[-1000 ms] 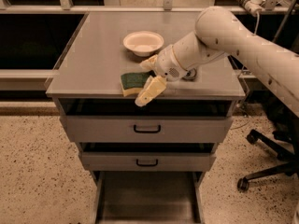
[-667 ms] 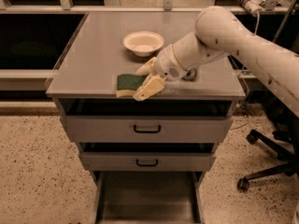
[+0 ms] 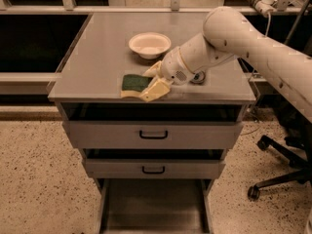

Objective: Place sponge into bottom drawer

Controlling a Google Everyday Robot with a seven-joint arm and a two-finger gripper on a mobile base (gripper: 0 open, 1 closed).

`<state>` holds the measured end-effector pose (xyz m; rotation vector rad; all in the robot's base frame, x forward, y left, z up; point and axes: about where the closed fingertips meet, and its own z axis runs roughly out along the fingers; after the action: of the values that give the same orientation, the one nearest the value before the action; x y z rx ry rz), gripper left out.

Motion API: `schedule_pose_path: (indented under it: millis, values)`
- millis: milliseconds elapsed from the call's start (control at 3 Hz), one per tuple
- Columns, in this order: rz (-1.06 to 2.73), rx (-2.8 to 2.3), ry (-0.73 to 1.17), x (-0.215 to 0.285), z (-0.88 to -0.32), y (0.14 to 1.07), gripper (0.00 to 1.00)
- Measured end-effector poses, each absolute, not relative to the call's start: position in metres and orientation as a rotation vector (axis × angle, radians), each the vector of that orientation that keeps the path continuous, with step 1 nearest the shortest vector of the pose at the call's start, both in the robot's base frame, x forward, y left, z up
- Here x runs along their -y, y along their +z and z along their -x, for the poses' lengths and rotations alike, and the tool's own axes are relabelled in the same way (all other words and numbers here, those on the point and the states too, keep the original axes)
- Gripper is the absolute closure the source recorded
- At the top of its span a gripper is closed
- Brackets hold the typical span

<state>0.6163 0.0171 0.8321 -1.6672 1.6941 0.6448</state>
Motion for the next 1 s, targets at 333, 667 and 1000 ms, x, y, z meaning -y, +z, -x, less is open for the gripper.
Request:
schedule_pose_path:
  millis: [333,667,1000]
  values:
    - [1.667,-1.694,0.645,-0.017,-0.616,0.832,1.00]
    - [1.621,-1.700,0.671,-0.001,-0.589,0.843,1.00]
    - [1.506,-1.691,0.644,0.012,-0.537,0.876,1.00]
